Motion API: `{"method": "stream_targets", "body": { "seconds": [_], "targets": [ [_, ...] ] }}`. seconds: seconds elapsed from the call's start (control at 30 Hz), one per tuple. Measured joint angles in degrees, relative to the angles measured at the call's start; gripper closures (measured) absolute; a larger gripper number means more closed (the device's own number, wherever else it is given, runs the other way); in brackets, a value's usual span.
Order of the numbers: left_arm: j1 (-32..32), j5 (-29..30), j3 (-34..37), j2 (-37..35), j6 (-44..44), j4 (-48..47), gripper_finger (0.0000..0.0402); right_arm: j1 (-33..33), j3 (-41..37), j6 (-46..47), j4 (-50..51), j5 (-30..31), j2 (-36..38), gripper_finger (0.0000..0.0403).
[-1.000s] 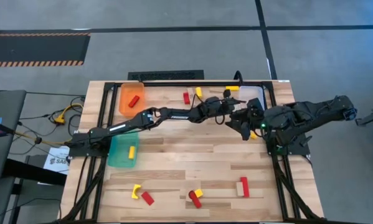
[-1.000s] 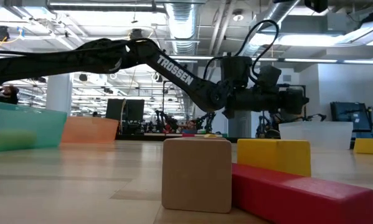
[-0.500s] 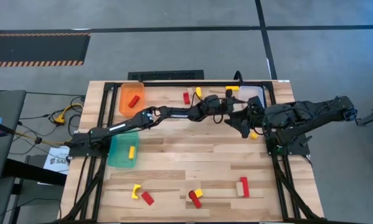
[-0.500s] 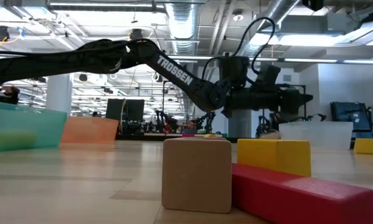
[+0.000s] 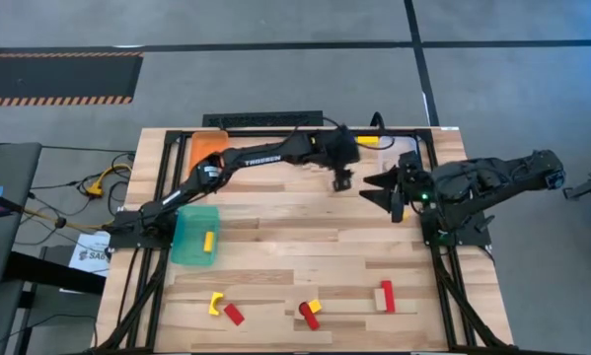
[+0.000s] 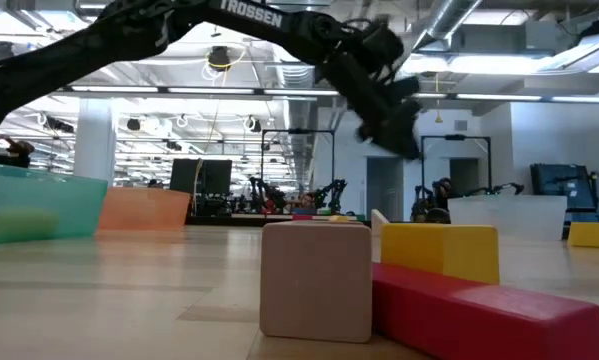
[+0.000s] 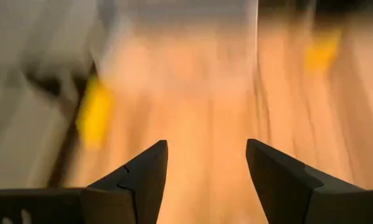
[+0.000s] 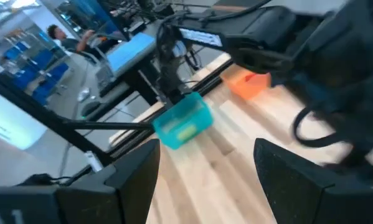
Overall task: Sort & place blocks by color
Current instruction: Put the brown wooden block into the white bin
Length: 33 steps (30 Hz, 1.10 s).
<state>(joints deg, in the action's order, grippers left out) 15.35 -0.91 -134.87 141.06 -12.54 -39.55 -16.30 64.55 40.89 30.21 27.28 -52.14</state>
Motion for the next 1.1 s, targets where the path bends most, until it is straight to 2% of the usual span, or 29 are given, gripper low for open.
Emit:
{"method": "stream_targets", "body": {
  "seconds": [0.13, 0.17, 0.3, 0.4, 0.5, 0.57, 0.73, 1.1],
  "targets": [
    [0.20, -0.51, 0.00, -0.81, 9.92, -11.21, 0.0195, 2.09, 0.00, -3.19, 0.23, -0.21, -0.02, 0.0121],
    [0.20, -1.11, 0.48, -0.81, 9.70, -11.86, 0.0195, 2.51, 0.00, -4.09, 0.23, -0.25, 0.00, 0.0121],
    [-0.64, -0.86, 2.14, -0.27, -8.53, -15.20, 0.0195, 4.28, 0.00, -8.48, 0.60, -3.74, 0.00, 0.0121],
    [-1.57, -0.44, 2.11, -0.41, -20.81, -13.35, 0.0195, 6.09, 0.00, -10.83, 0.61, -8.12, -0.01, 0.0121],
    [-1.99, -1.38, 2.93, 0.74, -27.33, -8.60, 0.0195, 7.35, 0.00, -12.57, 0.67, -12.16, -0.13, 0.0121],
    [-1.92, -1.15, 3.15, 2.06, -29.66, -8.66, 0.0195, 8.00, 0.00, -13.82, 0.75, -15.12, -0.57, 0.0121],
    [-1.77, 1.66, 2.93, 4.43, -29.76, -4.82, 0.0195, 9.05, 0.07, -14.83, 1.01, -21.34, -1.14, 0.0121],
    [-0.11, 1.96, 2.97, 7.21, -22.82, -7.08, 0.0195, 9.49, -0.02, -13.63, 0.36, -22.89, -2.82, 0.0121]
  ]
}}
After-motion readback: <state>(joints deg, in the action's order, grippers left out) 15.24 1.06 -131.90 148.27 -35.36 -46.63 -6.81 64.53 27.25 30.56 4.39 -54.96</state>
